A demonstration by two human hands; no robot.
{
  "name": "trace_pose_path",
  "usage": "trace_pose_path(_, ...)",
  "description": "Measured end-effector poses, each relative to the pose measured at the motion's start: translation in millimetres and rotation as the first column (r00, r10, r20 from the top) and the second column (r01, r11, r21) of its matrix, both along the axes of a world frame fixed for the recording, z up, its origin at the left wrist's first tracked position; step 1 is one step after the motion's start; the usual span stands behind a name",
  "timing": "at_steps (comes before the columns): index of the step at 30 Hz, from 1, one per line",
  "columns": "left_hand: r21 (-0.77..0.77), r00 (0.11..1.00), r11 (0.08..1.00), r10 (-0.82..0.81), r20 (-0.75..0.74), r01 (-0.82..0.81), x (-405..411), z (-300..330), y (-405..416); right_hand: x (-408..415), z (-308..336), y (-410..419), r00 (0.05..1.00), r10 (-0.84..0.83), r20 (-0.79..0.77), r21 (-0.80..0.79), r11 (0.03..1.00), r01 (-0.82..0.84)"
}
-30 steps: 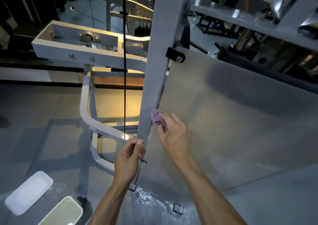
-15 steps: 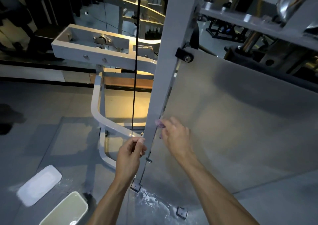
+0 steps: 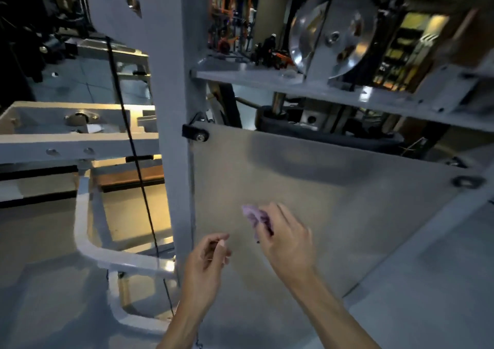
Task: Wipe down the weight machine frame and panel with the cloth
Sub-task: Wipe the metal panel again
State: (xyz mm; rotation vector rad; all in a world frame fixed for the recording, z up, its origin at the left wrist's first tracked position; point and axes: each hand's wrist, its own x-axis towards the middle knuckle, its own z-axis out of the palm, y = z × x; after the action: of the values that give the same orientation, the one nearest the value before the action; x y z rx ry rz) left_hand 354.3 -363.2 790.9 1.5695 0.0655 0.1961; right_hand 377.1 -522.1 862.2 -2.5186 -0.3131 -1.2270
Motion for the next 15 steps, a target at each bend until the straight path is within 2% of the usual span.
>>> trace_pose_path(3,-0.063,0.997,0.996,-0.063,0.036,0.065,7.1,7.7,-18.9,-3.2,-36.2,-7.7,0.991,-0.065,-0.120,-0.123,0.991,0.050)
trace_pose_path(5,-0.074,0.994,0.992,-0.097,0.054,0.101,10.5,8.5,-26.1,-5.7,-54.9,-14.7,0.982,-0.091,-0.167,-0.146,0.987,0.066)
trace_pose_path(8,-0.037,0.992,0.996,-0.083,0.093,0.087,14.5,4.8,-30.4,-12.4,-51.3,-29.3,0.983,-0.101,-0.153,-0.131,0.988,0.081)
trace_pose_path(12,-0.049,0.993,0.997,-0.053,0.106,0.058,19.3,-0.5,-37.5,-17.3,-12.2,-50.5,0.993,-0.119,-0.023,0.037,0.992,0.120)
trace_pose_path(15,-0.062,0.992,0.996,-0.059,0.108,0.066,19.3,-4.6,-44.1,-16.6,-14.6,-55.6,0.991,-0.134,-0.029,-0.007,0.991,0.134)
